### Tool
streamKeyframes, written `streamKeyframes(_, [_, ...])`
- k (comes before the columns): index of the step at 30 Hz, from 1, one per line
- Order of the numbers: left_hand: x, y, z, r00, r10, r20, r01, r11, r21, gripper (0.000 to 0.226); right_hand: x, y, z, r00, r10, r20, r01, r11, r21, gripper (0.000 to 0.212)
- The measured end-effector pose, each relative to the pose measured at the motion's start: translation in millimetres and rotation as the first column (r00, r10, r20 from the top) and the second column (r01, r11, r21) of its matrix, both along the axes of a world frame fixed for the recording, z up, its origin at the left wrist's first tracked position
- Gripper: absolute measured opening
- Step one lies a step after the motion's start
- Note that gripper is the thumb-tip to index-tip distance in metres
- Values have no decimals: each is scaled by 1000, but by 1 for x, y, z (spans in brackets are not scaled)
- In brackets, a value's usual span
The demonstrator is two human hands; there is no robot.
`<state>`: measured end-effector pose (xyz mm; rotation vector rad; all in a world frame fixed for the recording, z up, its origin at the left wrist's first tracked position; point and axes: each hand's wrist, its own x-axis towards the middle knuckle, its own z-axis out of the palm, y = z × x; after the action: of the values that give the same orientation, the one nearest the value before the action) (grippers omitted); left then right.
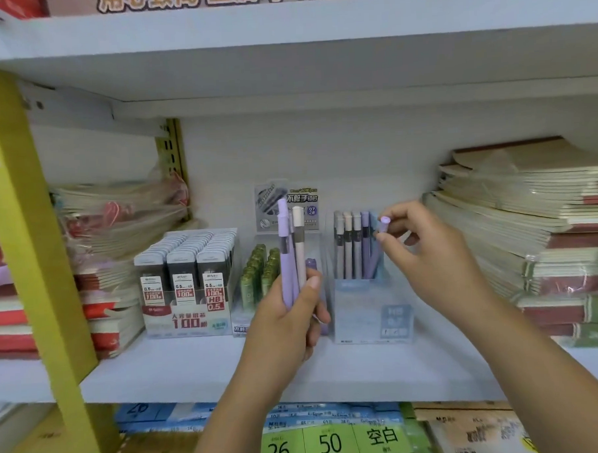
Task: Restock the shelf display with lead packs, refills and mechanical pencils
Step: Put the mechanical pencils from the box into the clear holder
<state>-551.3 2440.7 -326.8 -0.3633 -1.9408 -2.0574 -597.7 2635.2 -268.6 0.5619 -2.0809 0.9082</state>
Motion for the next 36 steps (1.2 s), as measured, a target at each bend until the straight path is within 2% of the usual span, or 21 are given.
streamKeyframes(7, [-1, 4, 0, 999, -34, -8, 34, 999, -12, 21, -2, -2, 1, 999, -32, -21, 32, 999, -19, 37])
streamKeyframes(12, [-1, 3, -1, 999, -37, -5, 37, 999, -7, 20, -9, -3, 8, 998, -58, -37, 59, 998, 6, 23])
streamKeyframes(15, [-1, 2, -2, 999, -52, -14, 52, 999, -16, 20, -18, -6, 14, 982, -171, -84, 179, 979, 94, 15])
streamKeyframes(20, [0, -1, -3, 995, -98, -4, 98, 995, -3, 17, -27, -7, 10, 969, -245, 44, 235, 959, 158, 20])
streamKeyframes(22, [2, -2, -3, 992, -124, 8, 124, 992, 9, 18, -25, -5, 6, 970, -227, 83, 216, 968, 126, 24])
streamKeyframes(25, [6, -3, 0, 985, -172, 28, 171, 985, 27, 25, -15, -5, 7, 976, -210, 59, 205, 976, 71, 29])
streamKeyframes(28, [8, -5, 6, 976, -213, 46, 211, 976, 52, 27, 1, -10, 15, 995, -94, 20, 94, 995, -25, 23])
streamKeyframes(30, [9, -6, 12, 970, -239, 40, 237, 970, 47, 28, 13, -18, 20, 992, 78, 98, -67, 992, -111, 20])
streamKeyframes(33, [8, -7, 19, 951, -307, 35, 307, 952, 4, 26, 26, -35, 23, 860, 431, 274, -358, 891, -277, 27])
streamKeyframes(36, [8, -8, 17, 945, -323, 44, 324, 946, 2, 26, 28, -43, 21, 793, 538, 284, -427, 825, -371, 30])
